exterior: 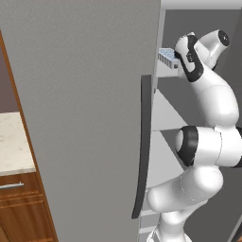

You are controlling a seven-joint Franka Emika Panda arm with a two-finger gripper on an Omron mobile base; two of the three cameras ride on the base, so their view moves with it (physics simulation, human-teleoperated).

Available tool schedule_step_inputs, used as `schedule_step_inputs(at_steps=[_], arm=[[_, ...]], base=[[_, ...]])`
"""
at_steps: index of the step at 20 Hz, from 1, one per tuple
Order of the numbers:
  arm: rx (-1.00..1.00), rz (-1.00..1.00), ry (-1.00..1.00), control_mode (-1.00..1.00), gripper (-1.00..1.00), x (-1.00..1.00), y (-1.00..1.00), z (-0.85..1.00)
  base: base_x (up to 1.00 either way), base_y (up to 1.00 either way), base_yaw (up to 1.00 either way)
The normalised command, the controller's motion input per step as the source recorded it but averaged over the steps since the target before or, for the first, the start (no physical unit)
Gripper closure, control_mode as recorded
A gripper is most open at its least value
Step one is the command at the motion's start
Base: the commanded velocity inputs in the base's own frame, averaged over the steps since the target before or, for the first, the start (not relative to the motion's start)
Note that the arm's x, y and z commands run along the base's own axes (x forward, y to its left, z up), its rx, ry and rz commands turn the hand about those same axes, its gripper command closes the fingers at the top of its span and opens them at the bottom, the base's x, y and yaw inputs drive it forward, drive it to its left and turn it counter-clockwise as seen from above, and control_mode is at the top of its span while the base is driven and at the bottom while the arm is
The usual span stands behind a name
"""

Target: Open the freezer door, pick up the ice cube tray from the freezer, and place it on the dining counter.

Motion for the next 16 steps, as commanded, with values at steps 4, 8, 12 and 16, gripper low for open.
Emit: schedule_step_inputs(at_steps=[4, 8, 12, 16], arm=[[0.0, 0.0, -0.04, -1.0, 1.0, 0.0, 0.0, 0.0], [0.0, 0.0, -0.22, -1.0, 1.0, -0.11, 0.0, 0.0], [0.0, -0.04, -0.38, -1.0, 1.0, -0.18, 0.09, 0.0], [0.0, -0.05, -0.32, -1.0, 1.0, -0.1, 0.2, 0.0]], base=[[0.0, 0.0, 0.0], [0.0, 0.0, 0.0], [0.0, 0.0, 0.0], [0.0, 0.0, 0.0]])
